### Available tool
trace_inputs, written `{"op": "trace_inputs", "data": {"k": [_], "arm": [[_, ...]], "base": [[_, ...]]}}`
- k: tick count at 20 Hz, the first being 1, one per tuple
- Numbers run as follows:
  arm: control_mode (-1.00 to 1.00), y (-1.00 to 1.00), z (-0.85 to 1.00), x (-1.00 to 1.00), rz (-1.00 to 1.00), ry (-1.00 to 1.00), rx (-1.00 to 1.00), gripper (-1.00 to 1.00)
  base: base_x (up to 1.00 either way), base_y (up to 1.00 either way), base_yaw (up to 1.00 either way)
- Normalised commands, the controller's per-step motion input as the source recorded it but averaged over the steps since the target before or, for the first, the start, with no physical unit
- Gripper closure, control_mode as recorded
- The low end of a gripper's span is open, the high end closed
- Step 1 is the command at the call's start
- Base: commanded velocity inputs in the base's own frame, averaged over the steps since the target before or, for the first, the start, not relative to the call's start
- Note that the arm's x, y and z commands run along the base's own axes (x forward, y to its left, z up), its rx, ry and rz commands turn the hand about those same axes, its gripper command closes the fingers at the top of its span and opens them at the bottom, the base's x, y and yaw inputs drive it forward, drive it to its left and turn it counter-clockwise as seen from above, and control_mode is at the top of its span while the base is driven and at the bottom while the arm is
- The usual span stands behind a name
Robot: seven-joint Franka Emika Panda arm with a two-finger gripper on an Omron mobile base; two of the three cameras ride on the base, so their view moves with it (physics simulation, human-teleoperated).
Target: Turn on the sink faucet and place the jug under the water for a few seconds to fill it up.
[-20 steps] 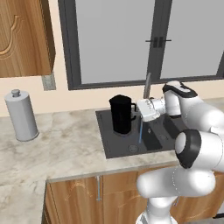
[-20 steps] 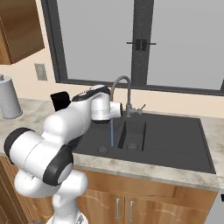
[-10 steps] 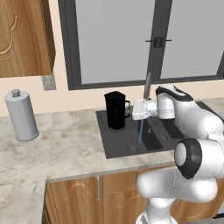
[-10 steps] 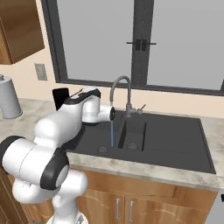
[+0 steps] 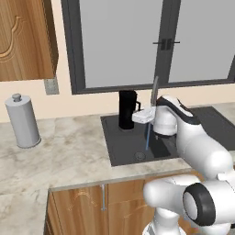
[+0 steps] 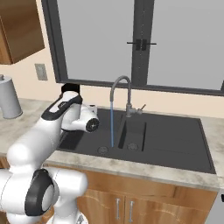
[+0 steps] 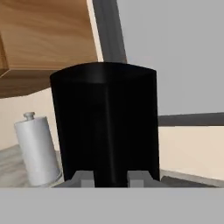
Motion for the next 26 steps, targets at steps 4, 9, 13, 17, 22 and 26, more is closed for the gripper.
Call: {"op": "trace_inputs", "data": {"k": [4,9,13,17,22,26], "arm": [[-1.0,0.0,0.13,0.15,-0.63,0.26,0.0,1.0],[-1.0,0.01,0.1,0.16,-0.65,0.3,0.0,1.0],[-1.0,0.0,0.11,0.06,-0.45,0.18,-0.01,1.0],[-1.0,0.0,0.0,0.0,-0.06,0.0,0.0,1.0],[-1.0,0.0,0.26,0.0,-0.2,-0.02,0.0,1.0],[-1.0,-0.02,0.72,-0.01,-0.22,0.0,0.0,1.0]], "base": [[0.0,0.0,0.0],[0.0,0.0,0.0],[0.0,0.0,0.0],[0.0,0.0,0.0],[0.0,0.0,0.0],[0.0,0.0,0.0]]}}
